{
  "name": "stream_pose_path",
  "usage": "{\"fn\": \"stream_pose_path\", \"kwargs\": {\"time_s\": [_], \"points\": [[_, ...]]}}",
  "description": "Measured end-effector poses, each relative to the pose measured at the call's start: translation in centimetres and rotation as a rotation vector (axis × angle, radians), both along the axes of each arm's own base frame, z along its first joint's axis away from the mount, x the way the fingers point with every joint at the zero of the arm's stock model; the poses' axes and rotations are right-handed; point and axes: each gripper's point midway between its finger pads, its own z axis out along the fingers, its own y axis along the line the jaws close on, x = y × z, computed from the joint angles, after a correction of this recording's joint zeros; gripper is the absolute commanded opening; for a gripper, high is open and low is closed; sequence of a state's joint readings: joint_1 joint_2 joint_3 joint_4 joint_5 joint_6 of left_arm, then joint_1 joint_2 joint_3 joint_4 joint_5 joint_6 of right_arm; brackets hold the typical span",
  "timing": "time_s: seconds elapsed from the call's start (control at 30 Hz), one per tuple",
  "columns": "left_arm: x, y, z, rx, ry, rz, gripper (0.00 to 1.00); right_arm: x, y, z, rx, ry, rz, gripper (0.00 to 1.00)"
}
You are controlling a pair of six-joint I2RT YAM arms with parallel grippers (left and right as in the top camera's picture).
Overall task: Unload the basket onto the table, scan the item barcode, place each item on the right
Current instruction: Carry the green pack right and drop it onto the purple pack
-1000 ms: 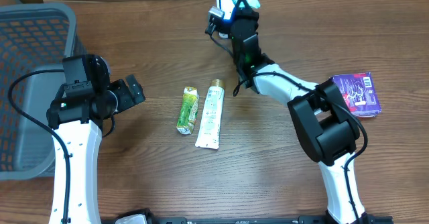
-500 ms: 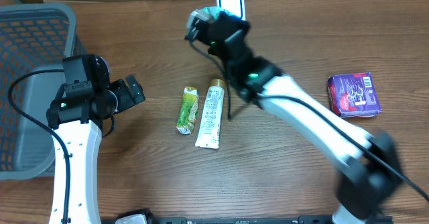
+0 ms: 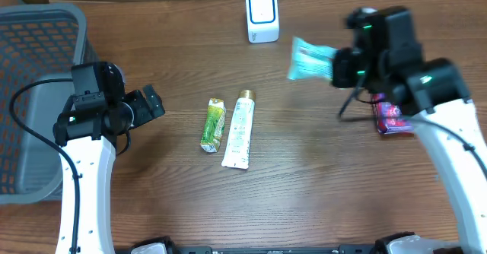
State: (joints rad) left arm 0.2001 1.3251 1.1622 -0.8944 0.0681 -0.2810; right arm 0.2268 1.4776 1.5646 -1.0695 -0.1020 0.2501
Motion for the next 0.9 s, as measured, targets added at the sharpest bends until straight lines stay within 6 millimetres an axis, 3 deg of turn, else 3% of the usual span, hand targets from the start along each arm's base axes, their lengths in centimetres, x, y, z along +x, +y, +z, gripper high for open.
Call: {"fn": "stream_pose_path", "kwargs": {"time_s": [0.1, 0.23, 0.3, 0.33, 0.47, 0.6, 0.63, 0.67, 0.9], "points": [[0.0, 0.0, 0.0, 0.0, 0.0, 0.0, 0.99, 0.1, -4.4, -2.2, 0.05, 0.087, -0.202, 0.04], [0.0, 0.0, 0.0, 0.0, 0.0, 0.0, 1.0, 0.6, -11.3, -6.7, 0.1, 0.145, -0.499, 0.04], [0.0, 0.0, 0.0, 0.0, 0.0, 0.0, 1.0, 0.7, -13.7, -8.6, 0.133, 0.146, -0.601, 0.04], [0.0, 0.0, 0.0, 0.0, 0.0, 0.0, 1.0, 0.0, -15.8, -10.4, 0.151, 0.172, -0.692, 0.04], [0.0, 0.0, 0.0, 0.0, 0.0, 0.0, 1.0, -2.1, -19.5, -13.7, 0.193, 0.227, -0.871, 0.04], [0.0, 0.0, 0.0, 0.0, 0.0, 0.0, 0.99, -3.8, -21.2, -15.1, 0.21, 0.275, -0.96, 0.87], [0.0, 0.0, 0.0, 0.0, -0.001, 0.0, 1.0, -3.8, -21.2, -15.1, 0.21, 0.271, -0.958, 0.95], [0.0, 0.0, 0.0, 0.0, 0.0, 0.0, 1.0, -3.7, -21.2, -15.1, 0.209, 0.27, -0.952, 1.0], [0.0, 0.0, 0.0, 0.0, 0.0, 0.0, 1.0, -3.7, -20.1, -14.6, 0.194, 0.288, -0.825, 0.95]]}}
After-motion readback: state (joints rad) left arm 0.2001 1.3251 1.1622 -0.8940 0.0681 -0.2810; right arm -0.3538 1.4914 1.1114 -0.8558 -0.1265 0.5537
